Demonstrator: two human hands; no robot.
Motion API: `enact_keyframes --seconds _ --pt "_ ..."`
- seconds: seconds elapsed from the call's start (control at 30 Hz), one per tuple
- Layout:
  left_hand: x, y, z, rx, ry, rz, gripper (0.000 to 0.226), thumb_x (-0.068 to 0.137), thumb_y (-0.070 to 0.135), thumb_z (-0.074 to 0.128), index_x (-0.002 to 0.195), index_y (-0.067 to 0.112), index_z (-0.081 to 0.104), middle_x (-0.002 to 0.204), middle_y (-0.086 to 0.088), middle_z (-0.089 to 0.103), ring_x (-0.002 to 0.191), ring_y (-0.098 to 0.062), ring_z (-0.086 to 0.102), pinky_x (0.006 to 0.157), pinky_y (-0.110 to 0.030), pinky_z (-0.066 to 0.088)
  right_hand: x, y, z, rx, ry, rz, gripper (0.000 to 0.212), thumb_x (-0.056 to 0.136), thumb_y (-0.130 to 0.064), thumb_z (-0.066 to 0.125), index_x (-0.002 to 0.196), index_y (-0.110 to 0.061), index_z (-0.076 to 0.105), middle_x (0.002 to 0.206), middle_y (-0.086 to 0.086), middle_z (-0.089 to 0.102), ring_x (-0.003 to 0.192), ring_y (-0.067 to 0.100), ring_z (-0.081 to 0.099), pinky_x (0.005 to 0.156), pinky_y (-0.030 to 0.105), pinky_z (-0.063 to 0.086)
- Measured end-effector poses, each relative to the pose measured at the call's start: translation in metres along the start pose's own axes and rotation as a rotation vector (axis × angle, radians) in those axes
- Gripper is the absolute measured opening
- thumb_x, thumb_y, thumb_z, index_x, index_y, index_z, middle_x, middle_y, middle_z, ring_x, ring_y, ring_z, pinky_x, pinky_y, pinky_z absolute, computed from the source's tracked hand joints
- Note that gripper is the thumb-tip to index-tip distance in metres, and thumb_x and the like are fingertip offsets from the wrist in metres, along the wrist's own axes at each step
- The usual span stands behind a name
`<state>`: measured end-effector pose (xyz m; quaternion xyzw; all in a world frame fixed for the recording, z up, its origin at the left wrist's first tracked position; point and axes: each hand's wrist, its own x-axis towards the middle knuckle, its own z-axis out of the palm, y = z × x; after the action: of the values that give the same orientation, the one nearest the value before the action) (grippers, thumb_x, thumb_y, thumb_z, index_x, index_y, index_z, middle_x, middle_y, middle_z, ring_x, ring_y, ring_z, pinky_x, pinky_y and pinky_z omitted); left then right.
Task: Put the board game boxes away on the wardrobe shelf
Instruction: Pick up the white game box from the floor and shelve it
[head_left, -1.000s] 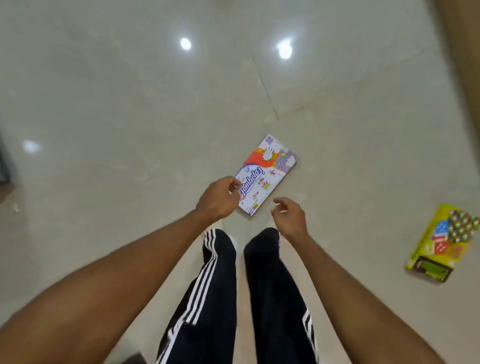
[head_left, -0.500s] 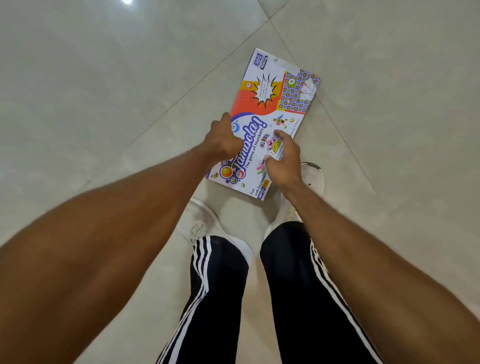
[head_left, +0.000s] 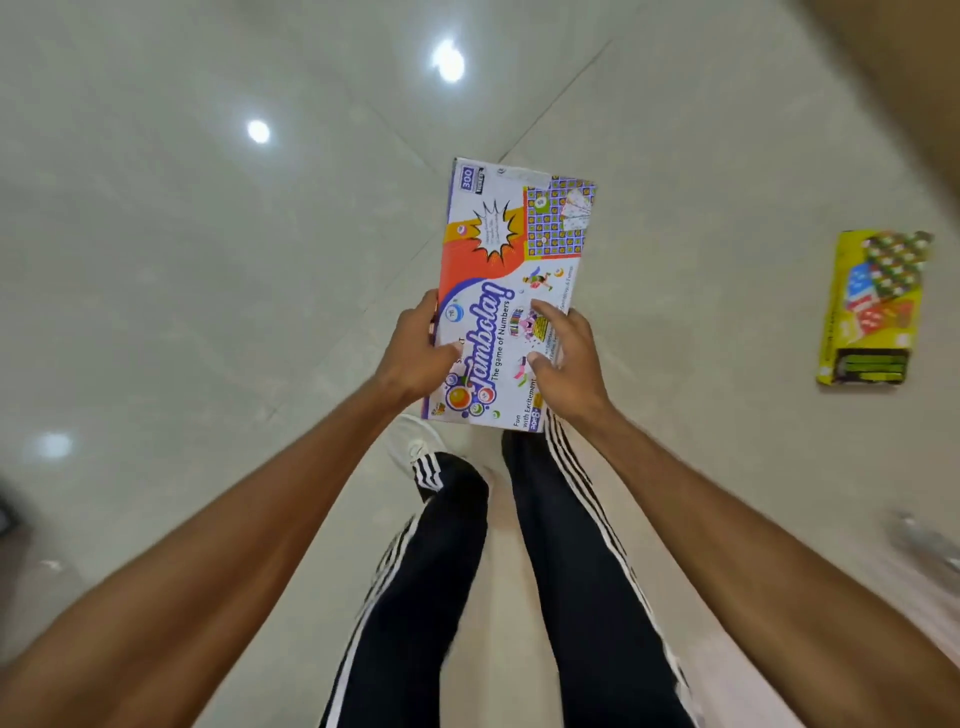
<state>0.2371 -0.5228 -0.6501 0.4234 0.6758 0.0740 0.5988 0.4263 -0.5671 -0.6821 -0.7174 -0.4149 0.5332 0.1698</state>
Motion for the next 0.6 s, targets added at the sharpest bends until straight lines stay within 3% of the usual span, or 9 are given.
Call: enact_keyframes --seconds 0.1,0.2,0.3,0.43,0.53,0.6 --pt "-0.082 0.058 -0.007 -0.004 -0.011 0.084 0.047 0.086 0.002 0.064 0.128 0.018 0.049 0.097 0.019 0.061 0.081 -0.001 0.065 0.065 -0.02 0.056 -0.071 -0.052 -0.055 0.002 0.03 -0.018 0.063 0.08 0.002 0.058 0.135 -0.027 0.048 0.133 0.003 0.04 0.128 0.022 0.042 0.112 0.041 0.037" --pt "-0.161 0.114 -0.011 0.013 -0.046 0.196 0.05 0.085 -0.004 0.061 0.128 0.019 0.05 0.099 0.014 0.063 0.082 -0.004 0.065 0.067 -0.014 0.054 -0.144 -0.097 -0.114 0.003 0.082 -0.038 0.063 0.08 0.001 0.057 0.134 -0.03 0.05 0.133 0.002 0.038 0.128 0.021 0.042 0.111 0.042 0.038" --pt "-0.233 0.165 -0.008 0.053 -0.134 0.26 0.054 0.083 -0.003 0.06 0.13 0.022 0.05 0.104 0.003 0.064 0.084 -0.012 0.065 0.067 -0.017 0.055 -0.217 -0.129 -0.171 0.009 0.141 -0.041 0.059 0.082 0.001 0.056 0.132 -0.03 0.051 0.128 0.002 0.039 0.125 0.02 0.045 0.11 0.04 0.04" --pt "-0.3 0.218 0.012 0.089 -0.256 0.319 0.056 0.086 -0.003 0.061 0.131 0.029 0.048 0.101 0.005 0.062 0.082 -0.014 0.064 0.068 -0.02 0.055 -0.299 -0.144 -0.23 0.035 0.233 -0.028 0.057 0.084 0.0 0.057 0.133 -0.028 0.052 0.121 0.0 0.04 0.122 0.02 0.046 0.108 0.027 0.034" --pt "-0.335 0.257 0.042 0.159 -0.349 0.389 0.06 0.085 0.0 0.064 0.132 0.031 0.046 0.104 0.0 0.061 0.085 -0.014 0.064 0.07 -0.021 0.056 -0.354 -0.134 -0.269 0.084 0.345 -0.002 0.057 0.084 -0.002 0.057 0.133 -0.031 0.052 0.12 -0.002 0.041 0.119 0.016 0.047 0.107 0.026 0.035" --pt "-0.347 0.277 0.067 0.19 -0.406 0.414 0.06 0.082 0.005 0.067 0.13 0.034 0.047 0.108 -0.007 0.062 0.085 -0.016 0.065 0.073 -0.029 0.059 -0.382 -0.12 -0.292 0.117 0.411 0.015 0.058 0.084 -0.003 0.058 0.133 -0.034 0.052 0.12 -0.001 0.042 0.119 0.014 0.047 0.108 0.028 0.036"
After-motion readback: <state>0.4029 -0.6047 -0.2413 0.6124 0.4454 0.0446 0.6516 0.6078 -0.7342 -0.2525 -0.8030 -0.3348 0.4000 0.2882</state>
